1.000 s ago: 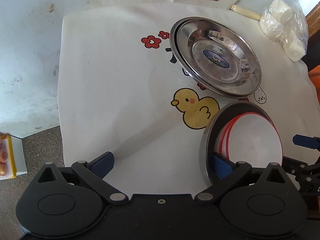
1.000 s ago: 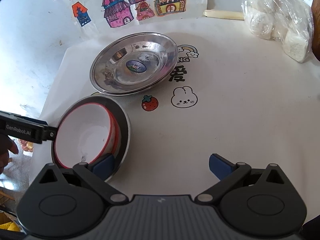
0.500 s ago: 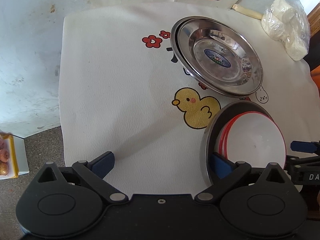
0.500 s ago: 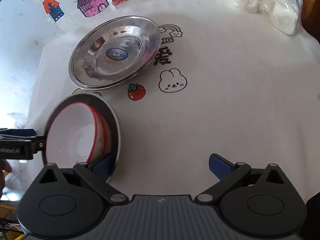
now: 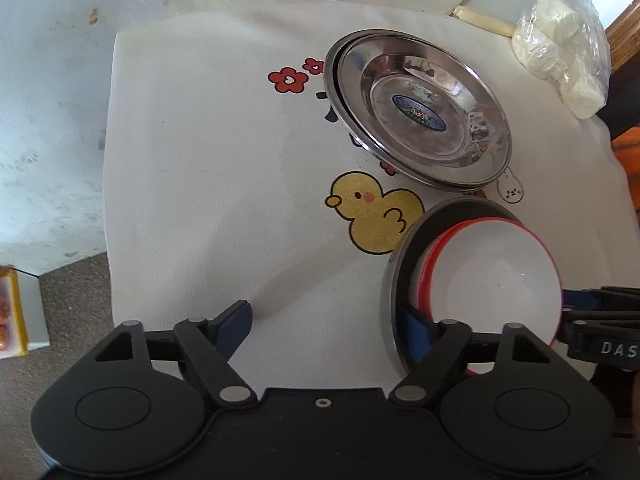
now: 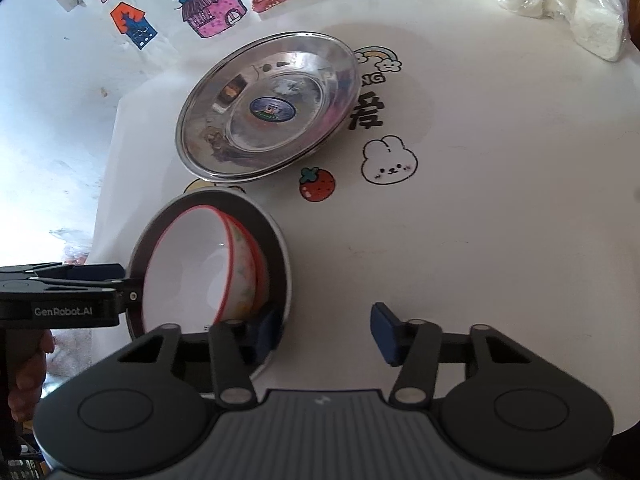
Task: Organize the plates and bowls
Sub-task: 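Close both grippers on the rim of the stack, then lift the stack with both grippers and carry it over the steel dish, then lower the stack onto the large steel dish with both grippers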
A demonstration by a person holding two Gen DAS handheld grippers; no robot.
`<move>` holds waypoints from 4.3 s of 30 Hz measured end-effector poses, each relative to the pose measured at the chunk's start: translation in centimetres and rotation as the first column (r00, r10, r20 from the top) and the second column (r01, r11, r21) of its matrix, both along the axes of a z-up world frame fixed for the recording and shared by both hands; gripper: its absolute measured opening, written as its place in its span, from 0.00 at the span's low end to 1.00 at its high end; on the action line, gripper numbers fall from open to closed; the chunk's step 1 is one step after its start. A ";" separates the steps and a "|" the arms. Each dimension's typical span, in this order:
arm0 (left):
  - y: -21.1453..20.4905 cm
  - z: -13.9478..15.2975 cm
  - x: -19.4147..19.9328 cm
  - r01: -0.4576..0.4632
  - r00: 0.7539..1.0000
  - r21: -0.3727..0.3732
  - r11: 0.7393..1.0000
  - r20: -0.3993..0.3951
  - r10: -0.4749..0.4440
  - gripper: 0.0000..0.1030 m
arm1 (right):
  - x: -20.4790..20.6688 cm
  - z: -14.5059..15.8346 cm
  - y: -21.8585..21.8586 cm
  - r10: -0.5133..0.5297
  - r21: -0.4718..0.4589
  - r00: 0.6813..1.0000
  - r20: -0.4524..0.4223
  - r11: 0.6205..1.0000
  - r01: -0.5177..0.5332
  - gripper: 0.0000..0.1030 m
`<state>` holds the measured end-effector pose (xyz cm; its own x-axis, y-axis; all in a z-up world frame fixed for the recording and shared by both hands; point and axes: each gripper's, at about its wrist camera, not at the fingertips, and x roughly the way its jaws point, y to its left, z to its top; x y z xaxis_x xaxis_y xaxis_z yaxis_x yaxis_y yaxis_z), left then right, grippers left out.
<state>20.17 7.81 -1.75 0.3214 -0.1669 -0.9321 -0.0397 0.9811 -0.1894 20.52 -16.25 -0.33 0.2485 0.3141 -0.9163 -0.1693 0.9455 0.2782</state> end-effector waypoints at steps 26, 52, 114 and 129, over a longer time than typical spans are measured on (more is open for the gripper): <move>-1.0 0.4 0.2 0.027 1.000 -0.140 0.990 0.008 -0.026 0.08 | 0.6 -0.7 0.3 -0.035 0.118 0.996 -0.081 0.992 0.044 0.13; -1.0 3.1 0.4 0.001 0.999 -0.215 0.977 0.049 0.010 0.06 | 0.9 1.9 -1.4 -0.079 0.193 0.994 -0.082 0.977 0.094 0.13; 0.9 2.2 13.9 -0.148 0.978 -0.253 0.956 0.109 0.180 0.06 | 15.1 0.0 -1.0 -0.144 0.265 0.990 -0.007 0.954 0.141 0.13; 2.0 1.9 14.3 -0.177 0.972 -0.250 0.952 0.108 0.209 0.06 | 15.8 -0.8 0.1 -0.128 0.265 0.992 -0.011 0.956 0.127 0.13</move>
